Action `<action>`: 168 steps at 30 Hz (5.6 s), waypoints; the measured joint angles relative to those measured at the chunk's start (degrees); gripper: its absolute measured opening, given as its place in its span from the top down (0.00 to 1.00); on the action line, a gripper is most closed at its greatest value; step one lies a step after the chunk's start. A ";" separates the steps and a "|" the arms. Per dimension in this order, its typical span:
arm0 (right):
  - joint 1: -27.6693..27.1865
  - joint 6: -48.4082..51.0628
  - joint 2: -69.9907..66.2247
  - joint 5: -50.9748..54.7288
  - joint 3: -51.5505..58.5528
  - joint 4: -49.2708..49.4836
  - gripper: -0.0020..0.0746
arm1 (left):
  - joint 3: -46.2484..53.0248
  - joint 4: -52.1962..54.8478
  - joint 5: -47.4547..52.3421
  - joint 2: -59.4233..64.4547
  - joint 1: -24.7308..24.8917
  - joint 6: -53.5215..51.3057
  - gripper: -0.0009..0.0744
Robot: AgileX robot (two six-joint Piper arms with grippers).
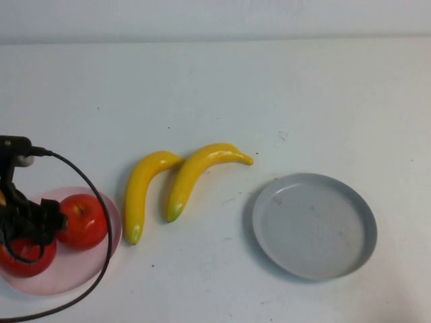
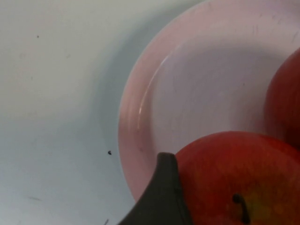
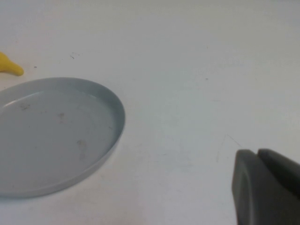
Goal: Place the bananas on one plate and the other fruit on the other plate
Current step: Put one type of fruit in the left plate, then put another type of fruit in the right plate
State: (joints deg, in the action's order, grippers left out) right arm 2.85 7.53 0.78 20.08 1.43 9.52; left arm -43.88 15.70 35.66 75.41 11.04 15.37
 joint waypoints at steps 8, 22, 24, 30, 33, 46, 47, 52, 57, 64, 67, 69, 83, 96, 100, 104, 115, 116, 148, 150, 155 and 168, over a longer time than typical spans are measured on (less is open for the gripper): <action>0.00 0.00 0.00 0.00 0.00 0.00 1.00 | 0.00 0.41 -0.15 2.26 0.00 0.00 0.20; 0.00 0.00 0.00 0.00 0.00 0.00 1.00 | -4.43 -0.20 6.62 -5.10 0.00 0.77 0.10; 0.00 0.00 0.00 0.00 0.00 0.00 1.00 | -6.22 -0.20 8.11 -8.19 0.00 -0.19 0.10; 0.00 0.00 0.00 0.00 0.00 0.00 1.00 | -7.44 -4.44 11.26 -16.33 0.00 -2.57 0.23; 0.00 0.00 0.00 0.00 0.00 0.00 1.00 | -7.44 -8.34 13.06 -18.27 0.00 -6.18 0.49; 0.00 0.00 0.00 0.00 0.00 0.00 1.00 | 3.43 -12.04 4.09 -38.40 0.00 -11.10 0.99; 0.00 0.00 0.00 0.00 0.00 0.00 1.00 | 5.08 -12.20 3.20 -41.11 0.00 -11.14 0.99; 0.00 0.00 0.00 0.00 0.00 0.00 1.00 | 12.92 -15.70 0.23 -52.81 0.00 -11.24 0.99; 0.00 0.00 0.00 0.00 0.00 0.00 1.00 | 19.52 -20.79 -1.87 -60.19 0.00 -11.24 0.99; 0.00 0.00 0.00 0.00 0.00 0.00 1.00 | 22.42 -20.28 -1.20 -61.71 0.00 -11.51 0.99; 0.00 0.00 0.00 0.00 0.00 0.00 1.00 | 22.51 -18.78 -1.02 -61.71 0.00 -12.54 0.99; 0.00 0.00 0.00 0.00 0.00 0.00 1.00 | 22.51 -18.44 -1.15 -61.93 0.00 -13.54 0.99; 0.00 0.00 0.00 0.00 0.00 0.00 1.00 | 41.50 -15.70 -33.28 -73.10 -4.00 -17.02 0.99; 0.00 0.00 0.00 0.00 0.00 0.00 1.00 | 45.24 -14.80 -16.79 -75.99 -5.34 -17.02 0.99; 0.00 0.00 0.00 0.00 0.00 0.00 1.00 | 45.37 -14.72 -14.15 -75.99 -5.34 -17.02 0.99; 0.00 0.00 0.00 0.00 0.00 0.00 1.00 | 45.37 -14.72 -14.15 -76.01 -5.34 -17.02 0.99; 0.00 0.00 0.00 0.00 0.00 0.00 1.00 | 45.37 -14.72 -14.15 -76.01 -5.34 -17.02 0.99; 0.00 0.00 0.00 0.00 0.00 0.00 1.00 | 45.37 -14.72 -14.15 -76.01 -5.34 -17.02 0.99; 0.00 0.00 -8.53 -0.97 -10.12 37.56 1.00 | 45.37 -14.72 -14.15 -76.01 -5.34 -17.02 0.99; 0.00 0.00 -15.08 4.51 -14.88 35.40 1.00 | 45.37 -14.72 -14.15 -76.01 -5.34 -17.02 0.99; 0.00 0.99 -31.69 14.87 -26.26 28.99 1.00 | 45.37 -14.72 -14.15 -76.01 -5.34 -17.02 0.99; 6.17 8.69 -71.84 23.13 -53.55 24.67 1.00 | 45.37 -14.72 -14.15 -76.01 -5.34 -17.02 0.99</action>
State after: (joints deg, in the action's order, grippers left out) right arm 9.02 16.22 -71.06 43.21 -52.12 34.19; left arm 1.49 0.99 21.51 -0.61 5.71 -1.65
